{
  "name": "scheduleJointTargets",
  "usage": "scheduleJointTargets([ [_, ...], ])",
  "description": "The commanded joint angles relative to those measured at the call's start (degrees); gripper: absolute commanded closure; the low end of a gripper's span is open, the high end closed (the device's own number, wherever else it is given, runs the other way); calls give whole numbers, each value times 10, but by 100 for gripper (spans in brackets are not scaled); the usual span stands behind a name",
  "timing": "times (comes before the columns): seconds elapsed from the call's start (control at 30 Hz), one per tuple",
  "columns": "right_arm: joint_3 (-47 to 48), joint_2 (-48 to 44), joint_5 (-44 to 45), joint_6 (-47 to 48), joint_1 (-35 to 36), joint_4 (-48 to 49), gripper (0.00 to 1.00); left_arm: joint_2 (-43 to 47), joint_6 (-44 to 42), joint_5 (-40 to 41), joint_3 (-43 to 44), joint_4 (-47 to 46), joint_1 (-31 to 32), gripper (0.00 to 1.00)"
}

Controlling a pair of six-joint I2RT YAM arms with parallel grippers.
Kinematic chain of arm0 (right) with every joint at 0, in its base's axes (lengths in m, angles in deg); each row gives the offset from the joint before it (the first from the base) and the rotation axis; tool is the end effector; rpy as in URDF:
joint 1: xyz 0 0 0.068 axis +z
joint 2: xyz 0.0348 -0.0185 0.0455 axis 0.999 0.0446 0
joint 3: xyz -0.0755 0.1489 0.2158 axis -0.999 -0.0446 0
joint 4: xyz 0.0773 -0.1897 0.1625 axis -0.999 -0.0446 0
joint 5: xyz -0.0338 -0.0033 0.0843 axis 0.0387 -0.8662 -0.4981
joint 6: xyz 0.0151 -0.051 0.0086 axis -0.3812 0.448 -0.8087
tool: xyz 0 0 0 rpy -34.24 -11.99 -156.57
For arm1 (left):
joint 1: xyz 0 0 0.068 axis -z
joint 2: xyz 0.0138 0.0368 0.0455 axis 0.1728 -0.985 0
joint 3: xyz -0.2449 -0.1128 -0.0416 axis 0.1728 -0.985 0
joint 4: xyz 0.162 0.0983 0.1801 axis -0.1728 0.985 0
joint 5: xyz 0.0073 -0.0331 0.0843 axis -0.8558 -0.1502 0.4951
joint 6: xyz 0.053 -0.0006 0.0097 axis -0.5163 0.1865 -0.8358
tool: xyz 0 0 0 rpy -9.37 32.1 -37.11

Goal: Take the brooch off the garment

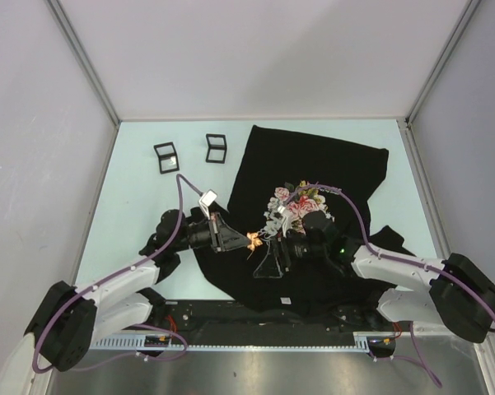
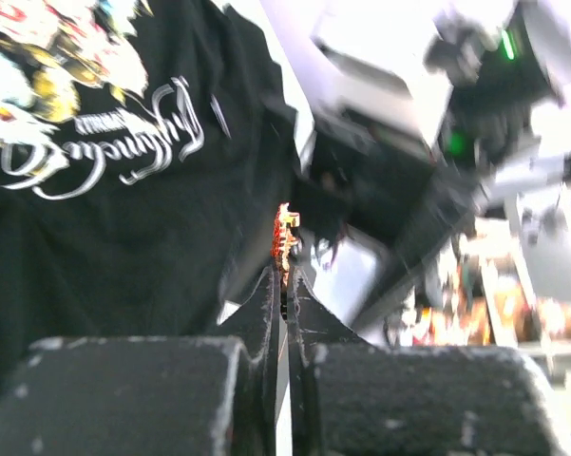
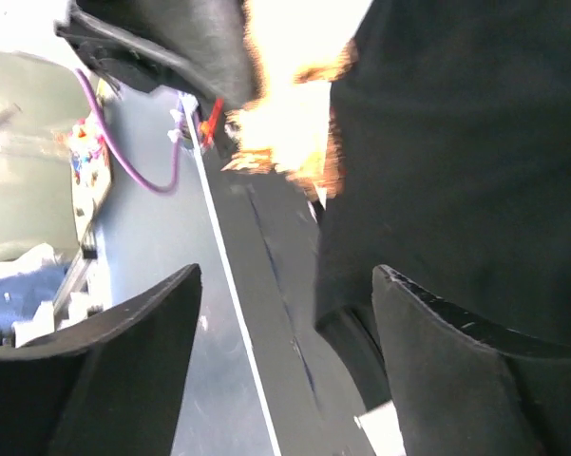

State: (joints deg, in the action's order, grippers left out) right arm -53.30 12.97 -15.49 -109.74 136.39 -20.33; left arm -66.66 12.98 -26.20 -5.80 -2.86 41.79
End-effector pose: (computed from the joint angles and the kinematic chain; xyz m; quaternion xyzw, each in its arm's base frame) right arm 0.1406 0.1937 0.2009 -0.2879 0.7719 0.5263 0.2104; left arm 0.1594 -0.1270 0.2061 0.0970 0.7420 -0.6098 0.2613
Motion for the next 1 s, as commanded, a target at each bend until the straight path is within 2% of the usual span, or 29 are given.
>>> scheduleJointTargets([
  [0.0,-17,-33,108,-80,19,155,21,19,64,94,-7,-76,-3,100],
  [0.13,-20,-41,178,-102,25,191,18,21,87,117,-5,-91,-3,100],
  [0.23,-15,-23,184,-118,24,218,18,12,86,133,3,-80,-3,100],
  [0.63,1,15,195,-146,42,271,18,-50,104,150,13,-151,-3,100],
  [0.97,22,9,192,-156,45,251,21,-71,110,146,15,-161,-3,100],
])
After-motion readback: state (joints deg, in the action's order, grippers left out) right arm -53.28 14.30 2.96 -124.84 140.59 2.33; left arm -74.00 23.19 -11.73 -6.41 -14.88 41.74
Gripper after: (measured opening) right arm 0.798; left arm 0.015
